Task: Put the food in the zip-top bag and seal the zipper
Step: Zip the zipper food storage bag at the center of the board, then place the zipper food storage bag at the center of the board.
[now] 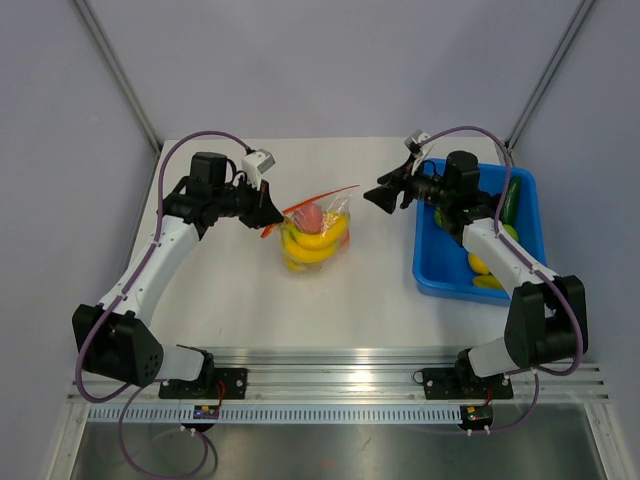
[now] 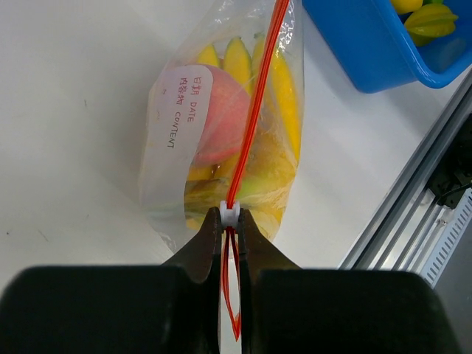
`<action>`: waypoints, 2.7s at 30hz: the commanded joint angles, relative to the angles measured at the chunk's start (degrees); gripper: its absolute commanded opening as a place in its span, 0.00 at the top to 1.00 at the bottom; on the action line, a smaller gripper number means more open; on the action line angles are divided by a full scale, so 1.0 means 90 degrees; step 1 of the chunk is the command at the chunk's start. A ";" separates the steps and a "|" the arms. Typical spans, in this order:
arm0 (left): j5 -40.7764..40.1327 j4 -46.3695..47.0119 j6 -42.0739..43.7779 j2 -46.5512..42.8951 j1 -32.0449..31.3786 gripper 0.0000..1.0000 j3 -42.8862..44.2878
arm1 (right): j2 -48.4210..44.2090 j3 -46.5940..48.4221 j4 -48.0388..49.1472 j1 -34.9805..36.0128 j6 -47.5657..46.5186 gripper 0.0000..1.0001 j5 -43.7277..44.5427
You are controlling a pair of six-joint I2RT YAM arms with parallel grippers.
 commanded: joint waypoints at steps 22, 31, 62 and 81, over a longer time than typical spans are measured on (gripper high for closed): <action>0.0353 0.0147 0.0185 0.0415 0.0010 1.00 0.0456 | 0.1815 0.1657 -0.1167 0.0530 -0.2029 0.37 -0.1916; 0.0363 0.0099 0.0175 0.0435 0.0010 1.00 0.0524 | 0.1815 0.1667 -0.1167 0.0569 -0.1824 1.00 -0.1770; -0.0068 0.0254 0.0234 0.0317 0.0069 1.00 0.0162 | 0.0194 -0.0385 0.2593 0.0071 0.1067 1.00 0.2675; 0.0110 0.0587 -0.0410 0.1267 0.0098 0.35 0.1933 | 0.0917 0.0155 0.2730 0.0081 0.0959 0.67 0.1406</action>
